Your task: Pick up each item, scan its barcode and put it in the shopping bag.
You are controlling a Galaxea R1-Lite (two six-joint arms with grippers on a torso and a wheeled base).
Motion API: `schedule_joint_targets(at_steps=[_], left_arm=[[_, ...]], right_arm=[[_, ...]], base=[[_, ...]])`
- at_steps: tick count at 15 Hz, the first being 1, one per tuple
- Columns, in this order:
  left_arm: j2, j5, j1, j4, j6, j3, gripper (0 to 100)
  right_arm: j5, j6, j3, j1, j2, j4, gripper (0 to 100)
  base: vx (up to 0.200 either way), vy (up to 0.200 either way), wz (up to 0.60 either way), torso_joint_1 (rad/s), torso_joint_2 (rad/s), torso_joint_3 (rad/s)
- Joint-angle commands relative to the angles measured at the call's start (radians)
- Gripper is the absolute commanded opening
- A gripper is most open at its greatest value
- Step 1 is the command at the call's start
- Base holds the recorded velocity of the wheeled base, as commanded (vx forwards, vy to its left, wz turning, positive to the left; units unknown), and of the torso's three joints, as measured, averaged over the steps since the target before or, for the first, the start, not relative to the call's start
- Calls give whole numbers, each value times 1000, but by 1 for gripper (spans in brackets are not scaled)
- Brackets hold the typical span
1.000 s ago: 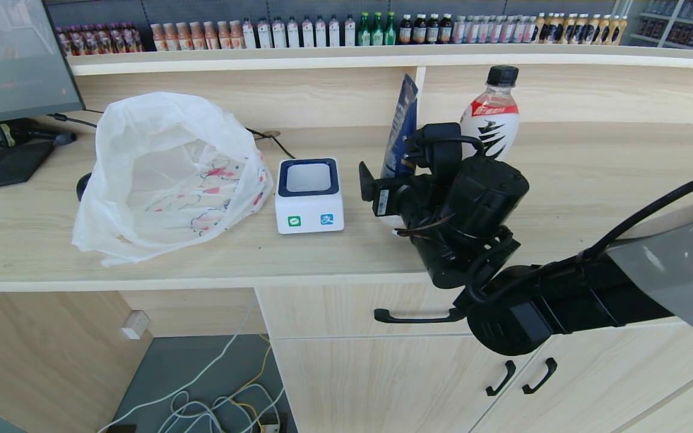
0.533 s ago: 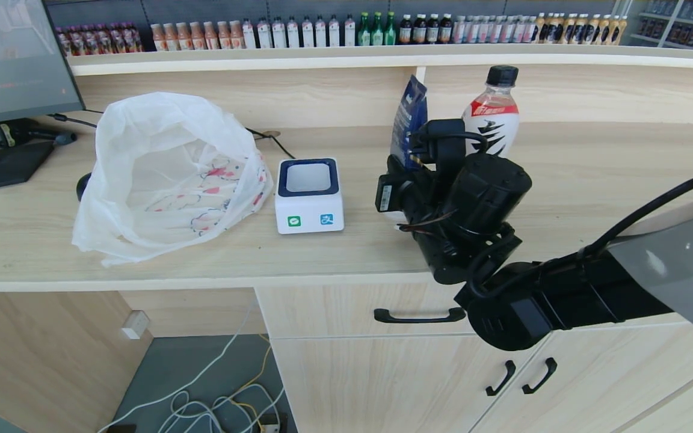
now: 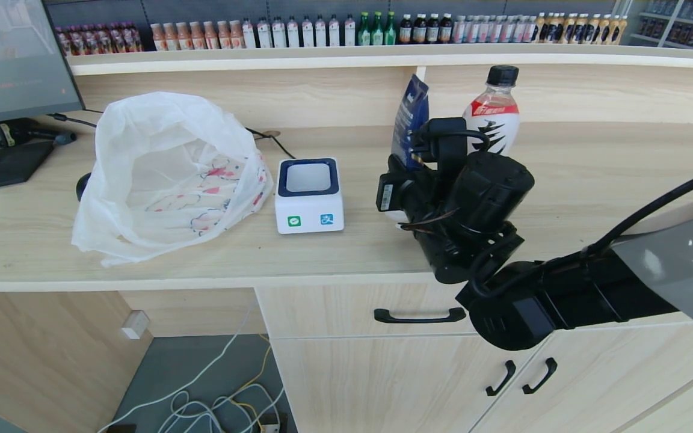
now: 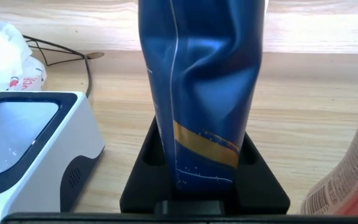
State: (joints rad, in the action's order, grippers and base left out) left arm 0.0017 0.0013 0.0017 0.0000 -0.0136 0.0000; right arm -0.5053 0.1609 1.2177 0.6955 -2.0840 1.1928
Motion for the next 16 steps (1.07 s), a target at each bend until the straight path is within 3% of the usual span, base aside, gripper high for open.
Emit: schedule_joint_targets(at_steps=[1,6,11,16], left_arm=[[0,0,0,0,0,0,100],[0,0,0,0,0,0,100],[0,0,0,0,0,0,100],[0,0,0,0,0,0,100]], right_arm=[[-1,2,0,5,24,4,0],[1,26,-33,45,137,4,0],[7,23,-158,99,248,4,0],[11,-9,-397,179,466,4,0]], base=[[0,0,0,0,0,0],[0,0,0,0,0,0],[0,0,0,0,0,0],[0,0,0,0,0,0]])
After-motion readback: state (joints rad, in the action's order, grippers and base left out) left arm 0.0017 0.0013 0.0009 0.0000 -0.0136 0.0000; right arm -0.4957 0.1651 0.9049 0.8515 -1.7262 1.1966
